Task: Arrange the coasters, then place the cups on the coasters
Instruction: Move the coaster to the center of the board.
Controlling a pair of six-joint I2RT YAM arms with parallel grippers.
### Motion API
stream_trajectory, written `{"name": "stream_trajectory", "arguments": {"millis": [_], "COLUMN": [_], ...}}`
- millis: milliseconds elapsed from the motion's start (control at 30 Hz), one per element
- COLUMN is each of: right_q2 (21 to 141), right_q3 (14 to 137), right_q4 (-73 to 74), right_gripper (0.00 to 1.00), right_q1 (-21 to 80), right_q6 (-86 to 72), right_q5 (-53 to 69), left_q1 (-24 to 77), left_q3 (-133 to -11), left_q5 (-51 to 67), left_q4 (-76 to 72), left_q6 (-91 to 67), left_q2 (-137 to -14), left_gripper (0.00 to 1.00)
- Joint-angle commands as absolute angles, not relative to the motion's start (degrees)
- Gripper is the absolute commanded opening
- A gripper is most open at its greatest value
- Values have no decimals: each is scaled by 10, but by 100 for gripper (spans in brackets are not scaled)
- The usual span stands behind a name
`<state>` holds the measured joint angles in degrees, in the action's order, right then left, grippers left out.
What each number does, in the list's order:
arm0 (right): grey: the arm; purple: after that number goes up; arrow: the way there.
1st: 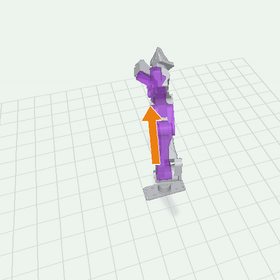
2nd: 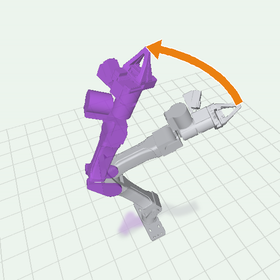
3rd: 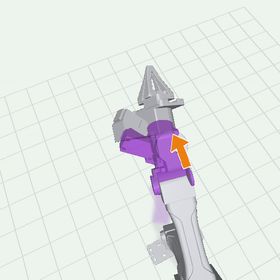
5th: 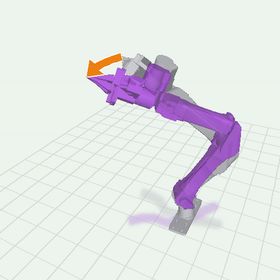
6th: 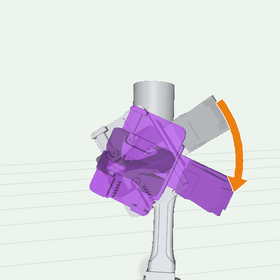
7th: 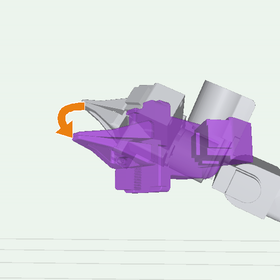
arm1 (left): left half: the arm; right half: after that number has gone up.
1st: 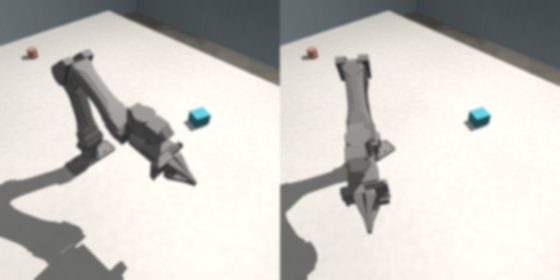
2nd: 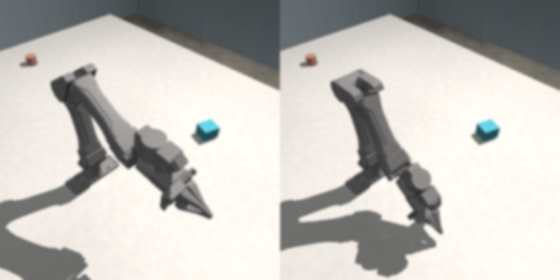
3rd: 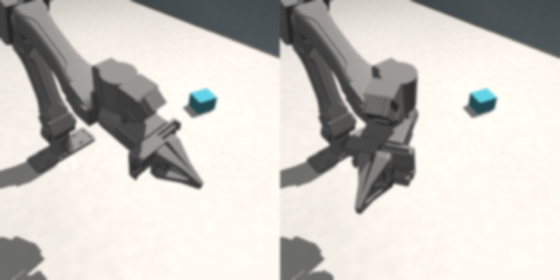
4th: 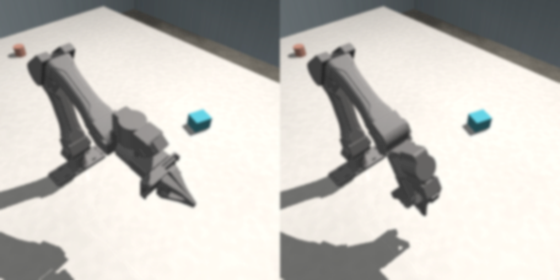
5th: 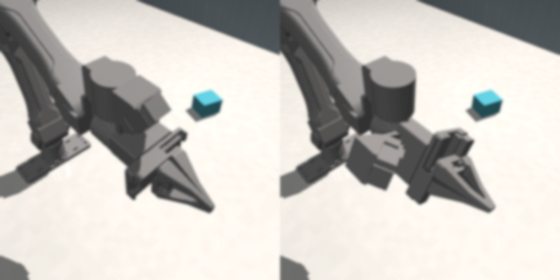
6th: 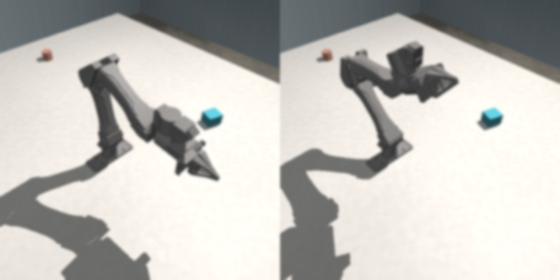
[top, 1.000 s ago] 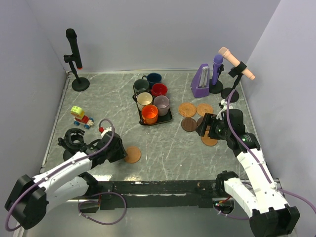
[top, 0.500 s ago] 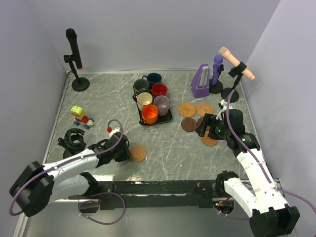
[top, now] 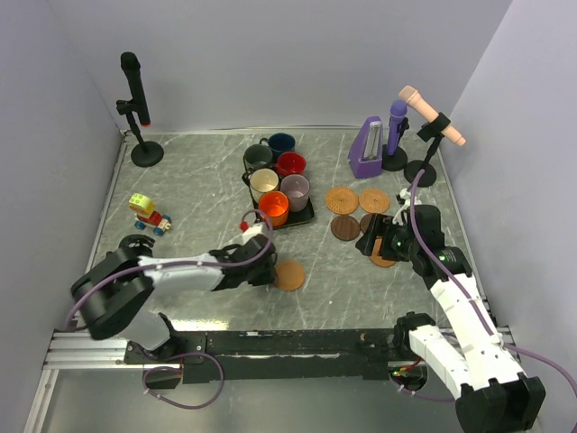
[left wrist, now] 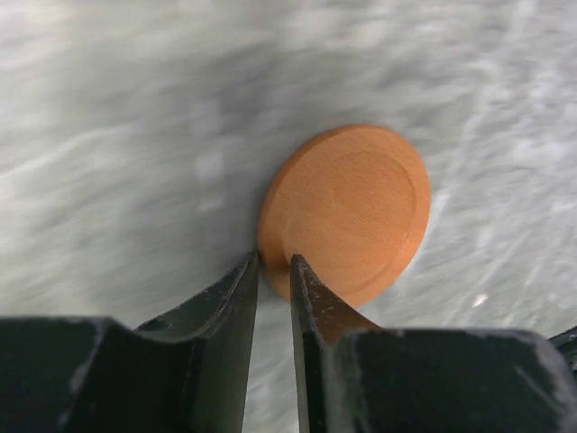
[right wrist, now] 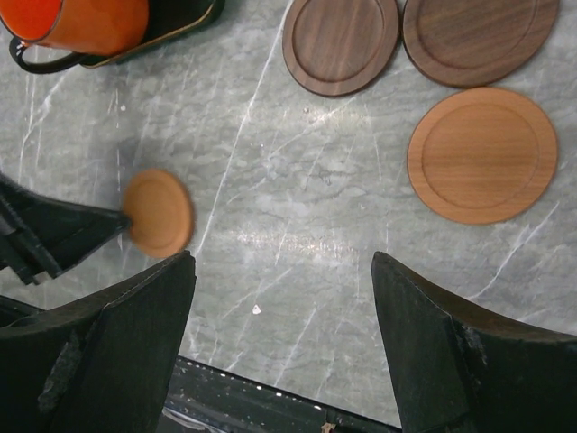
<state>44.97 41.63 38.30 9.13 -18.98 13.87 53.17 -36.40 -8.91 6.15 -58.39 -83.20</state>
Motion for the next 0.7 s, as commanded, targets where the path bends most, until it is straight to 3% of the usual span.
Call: {"name": "stream_trajectory", "arguments": {"millis": [0, 300, 333, 500, 567, 667], "right_q2": [439, 434, 432, 432, 433, 439], "right_q3": [408, 402, 400, 401, 401, 404], "right_q4": [371, 381, 381, 378, 372, 367], "right_gripper": [86, 85, 85, 85, 85, 85], "right_q1": [94, 95, 95, 95, 96, 103], "right_q6": [-188, -185, -185, -192, -196, -198], "right_q5": [149, 144, 144, 156, 166, 171], "left_q1": [562, 575, 575, 576, 576, 576], "left_q3": [-431, -549, -551, -544, -534, -519], "left_q5": [-88, -83, -83, -105, -112, -109], "left_q4": [28, 18, 18, 40, 48, 57], "left_q6": [-592, -569, -563, -521, -509, -476], "left_q2": [-917, -997, -989, -931, -897, -835], "left_gripper": [28, 33, 37, 84, 92, 95]}}
